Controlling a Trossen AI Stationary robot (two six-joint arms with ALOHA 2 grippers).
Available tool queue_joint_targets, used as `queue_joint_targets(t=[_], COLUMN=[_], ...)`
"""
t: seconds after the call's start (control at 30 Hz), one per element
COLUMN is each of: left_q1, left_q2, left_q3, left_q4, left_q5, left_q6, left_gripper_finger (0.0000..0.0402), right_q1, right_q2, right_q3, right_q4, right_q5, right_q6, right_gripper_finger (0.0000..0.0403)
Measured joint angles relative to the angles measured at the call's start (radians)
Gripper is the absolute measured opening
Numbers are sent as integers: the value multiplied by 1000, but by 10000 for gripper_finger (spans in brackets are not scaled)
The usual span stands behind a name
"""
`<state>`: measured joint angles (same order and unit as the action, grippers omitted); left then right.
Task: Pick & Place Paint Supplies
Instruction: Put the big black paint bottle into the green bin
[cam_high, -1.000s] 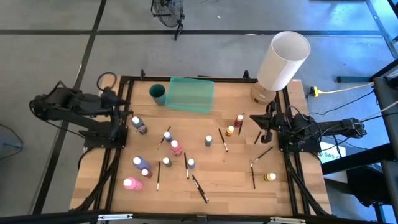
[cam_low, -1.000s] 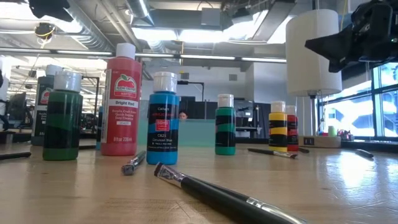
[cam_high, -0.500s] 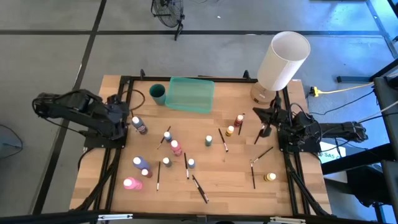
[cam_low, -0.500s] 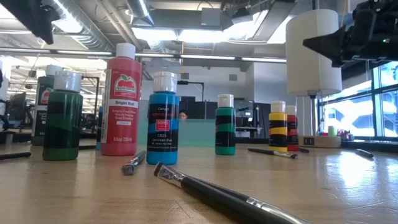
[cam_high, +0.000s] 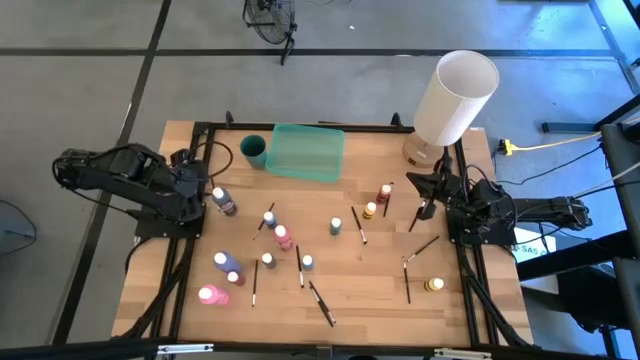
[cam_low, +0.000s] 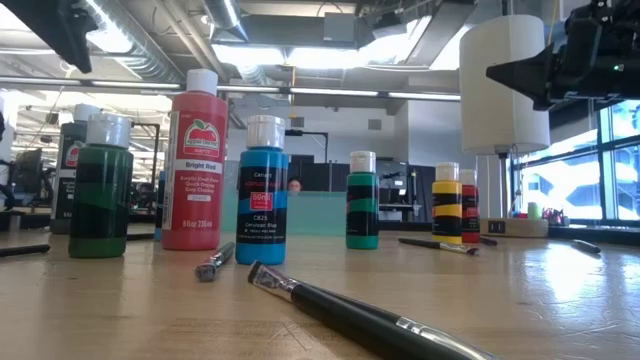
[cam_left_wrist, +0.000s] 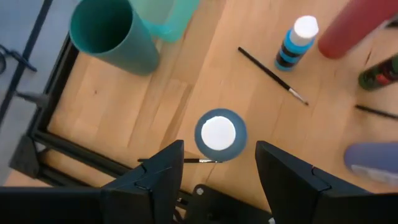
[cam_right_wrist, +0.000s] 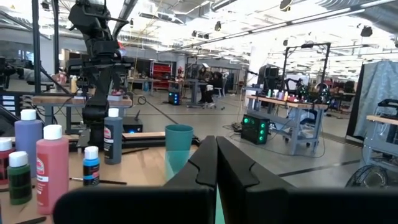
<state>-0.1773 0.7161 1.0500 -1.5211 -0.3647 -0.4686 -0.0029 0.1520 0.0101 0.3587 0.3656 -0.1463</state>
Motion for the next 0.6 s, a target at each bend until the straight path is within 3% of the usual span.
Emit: queue_joint_targets(t=[0.4, 0.6], left_q1=[133, 262], left_q2=[50, 147], left_q3=[0, 0], left_q4=[10, 26], left_q5=[14, 69], left_q6=[-10, -174], left_gripper_finger=[196, 196], right_q1=[0, -5], right_q2=[0, 0], right_q3=[0, 0], right_q4=[3, 12], right_q5=[0, 0], right_q6=[9, 9], right_gripper_finger=[3, 3])
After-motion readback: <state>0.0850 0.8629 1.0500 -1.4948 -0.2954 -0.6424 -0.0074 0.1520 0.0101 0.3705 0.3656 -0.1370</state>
